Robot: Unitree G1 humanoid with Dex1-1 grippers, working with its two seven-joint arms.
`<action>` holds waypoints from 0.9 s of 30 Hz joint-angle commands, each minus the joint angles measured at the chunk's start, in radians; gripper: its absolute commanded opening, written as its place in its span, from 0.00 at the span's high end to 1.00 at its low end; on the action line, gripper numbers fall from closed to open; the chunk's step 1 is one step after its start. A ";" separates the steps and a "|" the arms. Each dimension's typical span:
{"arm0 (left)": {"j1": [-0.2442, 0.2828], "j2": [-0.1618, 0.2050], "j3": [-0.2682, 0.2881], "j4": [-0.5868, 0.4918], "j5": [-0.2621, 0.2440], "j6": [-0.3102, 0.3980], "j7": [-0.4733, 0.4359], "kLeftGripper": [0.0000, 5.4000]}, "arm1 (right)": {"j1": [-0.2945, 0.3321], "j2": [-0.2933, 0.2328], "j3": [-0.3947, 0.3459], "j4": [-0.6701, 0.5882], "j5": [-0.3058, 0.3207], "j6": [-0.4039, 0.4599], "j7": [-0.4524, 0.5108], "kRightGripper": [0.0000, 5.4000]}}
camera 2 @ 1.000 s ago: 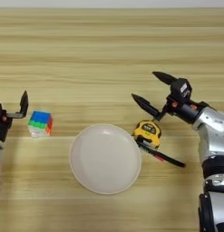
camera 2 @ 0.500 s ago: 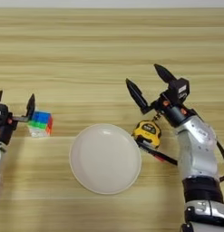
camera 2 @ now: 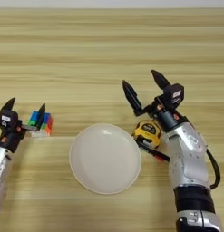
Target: Move the objects on the table
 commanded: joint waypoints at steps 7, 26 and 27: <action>0.040 -0.021 -0.041 -0.084 0.002 0.191 0.001 0.00 | 0.037 0.026 0.012 -0.110 0.028 0.063 -0.040 0.00; 0.057 -0.052 -0.048 -0.112 -0.040 0.316 -0.017 0.00 | 0.052 0.041 0.014 -0.150 0.038 0.083 -0.059 0.00; 0.055 -0.052 -0.048 -0.107 -0.038 0.319 -0.014 0.00 | 0.053 0.042 0.015 -0.153 0.038 0.084 -0.059 0.00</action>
